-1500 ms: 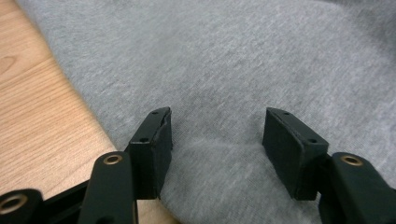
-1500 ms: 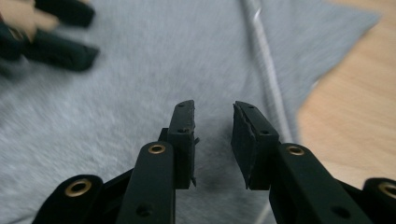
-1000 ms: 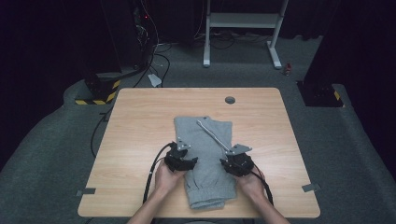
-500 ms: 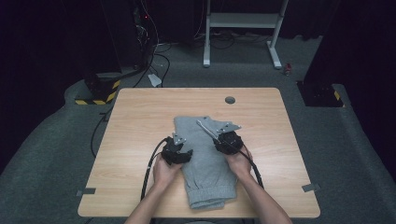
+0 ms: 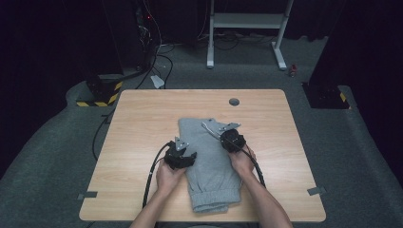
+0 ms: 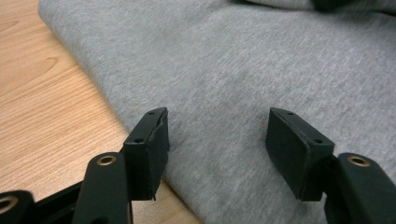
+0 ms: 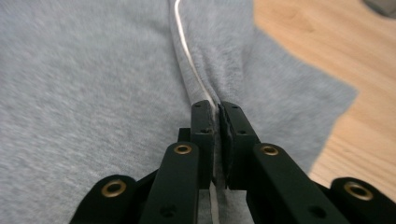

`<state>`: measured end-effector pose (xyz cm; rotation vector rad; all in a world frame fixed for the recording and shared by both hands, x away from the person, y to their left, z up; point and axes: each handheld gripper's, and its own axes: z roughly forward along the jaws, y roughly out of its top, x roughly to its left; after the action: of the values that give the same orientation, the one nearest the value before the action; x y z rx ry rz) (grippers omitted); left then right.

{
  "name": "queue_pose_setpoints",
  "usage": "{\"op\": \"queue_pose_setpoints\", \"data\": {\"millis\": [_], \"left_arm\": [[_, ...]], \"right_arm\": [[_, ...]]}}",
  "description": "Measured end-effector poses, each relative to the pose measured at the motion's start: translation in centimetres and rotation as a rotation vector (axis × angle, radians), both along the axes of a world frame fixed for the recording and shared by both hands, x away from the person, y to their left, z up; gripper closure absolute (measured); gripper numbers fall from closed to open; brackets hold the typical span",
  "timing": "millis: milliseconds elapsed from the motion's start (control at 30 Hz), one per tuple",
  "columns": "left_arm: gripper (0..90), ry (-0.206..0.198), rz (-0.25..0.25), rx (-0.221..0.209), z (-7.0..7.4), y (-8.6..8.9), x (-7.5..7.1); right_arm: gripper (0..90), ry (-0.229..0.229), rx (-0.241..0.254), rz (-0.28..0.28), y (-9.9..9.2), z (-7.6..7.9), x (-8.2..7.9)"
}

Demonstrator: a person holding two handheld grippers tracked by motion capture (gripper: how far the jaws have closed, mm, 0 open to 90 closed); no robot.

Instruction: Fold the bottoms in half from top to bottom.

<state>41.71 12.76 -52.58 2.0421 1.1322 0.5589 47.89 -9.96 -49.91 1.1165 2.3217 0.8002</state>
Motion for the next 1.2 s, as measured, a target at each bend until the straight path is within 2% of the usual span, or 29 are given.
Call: {"op": "queue_pose_setpoints", "data": {"millis": [33,167,233,300,467,567,633,767,833,900,933,967,1067,1200], "left_arm": [[39.5,-0.001,0.0,0.0,0.0,0.0,0.0],[39.5,0.0,0.0,-0.001,0.0,0.0,0.0],[39.5,0.002,-0.001,-0.001,0.0,0.0,0.0],[39.4,-0.001,-0.012,0.0,0.0,-0.1,-0.1],[39.3,-0.009,-0.038,0.008,0.0,-0.3,-0.2],[39.7,-0.006,-0.04,0.006,0.0,-0.3,-0.2],[39.7,-0.007,-0.039,0.007,0.0,-0.3,-0.2],[40.8,-0.011,-0.043,0.01,0.0,-0.4,-0.3],[40.8,0.0,-0.043,-0.003,0.0,-0.3,-0.2],[40.8,0.002,-0.044,-0.004,0.0,-0.3,-0.2],[40.8,0.002,-0.044,-0.005,0.0,-0.3,-0.2],[40.8,0.002,-0.044,-0.004,0.0,-0.3,-0.2],[40.8,0.002,-0.043,-0.005,0.0,-0.3,-0.2],[40.8,0.001,-0.044,-0.004,0.0,-0.3,-0.2]], "right_arm": [[85.1,-0.021,0.001,0.004,-0.2,0.4,-0.2],[84.9,-0.05,0.082,-0.03,-1.9,1.9,-0.5],[84.9,-0.029,0.128,-0.075,-3.5,2.0,-0.2],[84.8,-0.005,0.141,-0.104,-4.7,1.6,-0.1],[81.7,0.064,0.103,-0.109,-5.6,-0.4,-1.1],[70.7,0.047,0.08,-0.119,-5.5,-0.4,-1.2],[68.5,0.01,0.086,-0.114,-5.1,0.0,-1.2],[65.2,-0.015,0.033,-0.064,-2.6,0.8,-0.6],[63.2,-0.007,0.03,-0.064,-1.4,0.8,0.1],[60.1,0.032,0.004,-0.066,-0.5,0.3,1.1],[60.6,0.044,-0.012,-0.075,-0.2,0.0,1.5],[64.9,0.063,-0.025,-0.093,0.1,-0.2,1.8],[84.4,0.059,-0.039,-0.096,0.0,-0.3,2.1],[86.2,0.02,0.052,-0.133,-1.8,1.3,1.8]]}}
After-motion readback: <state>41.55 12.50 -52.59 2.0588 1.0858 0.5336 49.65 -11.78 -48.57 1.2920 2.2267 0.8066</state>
